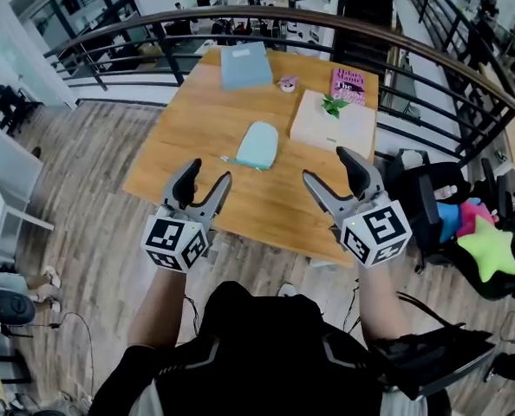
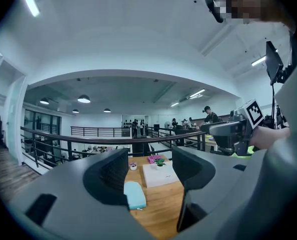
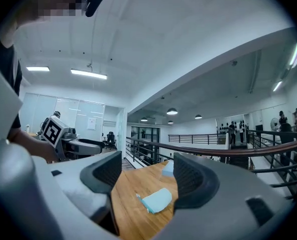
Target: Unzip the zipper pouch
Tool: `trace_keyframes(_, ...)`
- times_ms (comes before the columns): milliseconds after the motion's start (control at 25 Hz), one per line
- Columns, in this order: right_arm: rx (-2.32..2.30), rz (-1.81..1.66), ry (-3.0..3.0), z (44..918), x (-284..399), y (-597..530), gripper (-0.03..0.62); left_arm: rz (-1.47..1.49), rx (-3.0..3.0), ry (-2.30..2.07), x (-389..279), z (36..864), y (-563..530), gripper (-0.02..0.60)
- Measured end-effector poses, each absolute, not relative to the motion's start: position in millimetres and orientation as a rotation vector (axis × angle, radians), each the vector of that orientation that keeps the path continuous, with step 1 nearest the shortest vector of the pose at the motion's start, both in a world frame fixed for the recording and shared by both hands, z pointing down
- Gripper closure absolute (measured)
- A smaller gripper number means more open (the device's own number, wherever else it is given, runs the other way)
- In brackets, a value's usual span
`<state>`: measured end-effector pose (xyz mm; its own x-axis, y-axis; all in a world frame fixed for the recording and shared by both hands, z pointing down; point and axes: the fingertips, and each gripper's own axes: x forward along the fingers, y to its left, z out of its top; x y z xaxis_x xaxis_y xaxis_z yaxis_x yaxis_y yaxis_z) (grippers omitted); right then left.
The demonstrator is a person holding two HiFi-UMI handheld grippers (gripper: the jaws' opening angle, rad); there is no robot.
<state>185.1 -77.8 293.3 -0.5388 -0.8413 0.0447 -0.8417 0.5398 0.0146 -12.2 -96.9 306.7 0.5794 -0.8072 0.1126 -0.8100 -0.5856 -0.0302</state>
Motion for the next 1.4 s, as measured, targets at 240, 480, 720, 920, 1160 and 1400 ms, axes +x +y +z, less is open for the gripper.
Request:
trace_keyframes(240, 1.492, 0.026, -2.678, 303, 176, -97, 0.267, 0.145, 2.784, -1.348, -15, 313, -125, 0.293)
trace_keyframes(480, 1.582, 0.033, -2.588, 312, 160, -129, 0.267, 0.131, 2.843, -1.236, -33, 321, -169, 0.293)
trace_keyframes(720, 1.666, 0.063, -2.511, 317, 134, -169, 0.266, 0.125, 2.873, -1.137, -66, 325, -222, 0.336)
trace_keyframes(920, 1.72, 0.113, -2.455, 327, 121, -195, 0.266, 0.124, 2.909, -0.996, -78, 332, -251, 0.308)
trace_keyframes(1160, 1.775, 0.133, -2.398, 339, 113, -218, 0.266, 0.102, 2.915, -0.905, -94, 345, -278, 0.308)
trace_keyframes(1400, 1.631, 0.212, -2.378, 385, 118, -233, 0.267, 0.206, 2.847, -0.942, -90, 379, -285, 0.293)
